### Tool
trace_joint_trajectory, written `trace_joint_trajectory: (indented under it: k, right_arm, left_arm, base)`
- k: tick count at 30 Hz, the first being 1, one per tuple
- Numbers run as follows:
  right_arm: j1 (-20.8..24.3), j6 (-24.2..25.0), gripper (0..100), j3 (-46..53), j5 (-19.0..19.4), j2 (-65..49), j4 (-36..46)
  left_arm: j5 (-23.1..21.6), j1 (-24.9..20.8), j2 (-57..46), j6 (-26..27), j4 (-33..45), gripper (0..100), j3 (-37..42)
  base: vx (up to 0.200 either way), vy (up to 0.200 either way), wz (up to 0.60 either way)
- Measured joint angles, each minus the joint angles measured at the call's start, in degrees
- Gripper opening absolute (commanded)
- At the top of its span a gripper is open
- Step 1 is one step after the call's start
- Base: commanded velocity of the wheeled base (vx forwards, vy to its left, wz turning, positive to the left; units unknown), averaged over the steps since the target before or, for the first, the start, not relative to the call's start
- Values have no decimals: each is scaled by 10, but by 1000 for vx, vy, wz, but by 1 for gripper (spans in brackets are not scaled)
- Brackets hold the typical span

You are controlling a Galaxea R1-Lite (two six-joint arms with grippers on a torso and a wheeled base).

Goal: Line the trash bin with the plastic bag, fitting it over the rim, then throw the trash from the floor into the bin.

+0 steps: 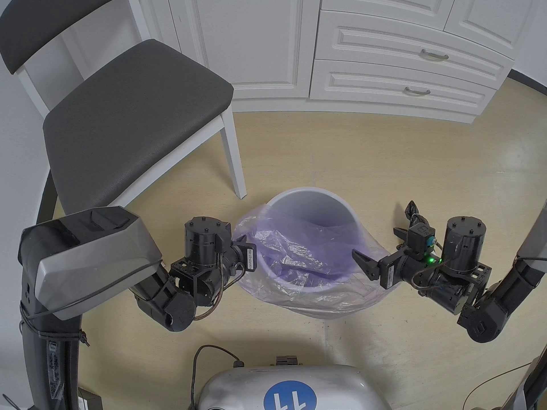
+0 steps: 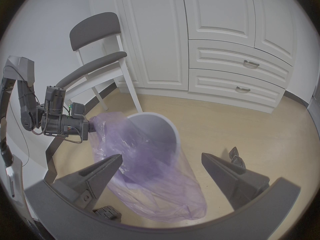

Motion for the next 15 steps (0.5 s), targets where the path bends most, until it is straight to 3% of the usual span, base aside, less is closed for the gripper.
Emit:
trace_joint_trajectory:
  k: [7, 8, 15]
  right_arm:
    - [12, -2, 100, -3, -3, 20, -7]
    - [12, -3, 100, -2, -2, 22, -12]
    - [23, -9, 100, 8, -1, 59, -132]
  left_arm:
    - [0, 0, 1, 0, 1, 0, 0]
    - [0, 0, 1, 0, 1, 100, 0]
    - [0, 3, 1, 0, 2, 100, 0]
  base:
    - [0, 0, 0]
    - [0, 0, 0]
    - [0, 0, 0]
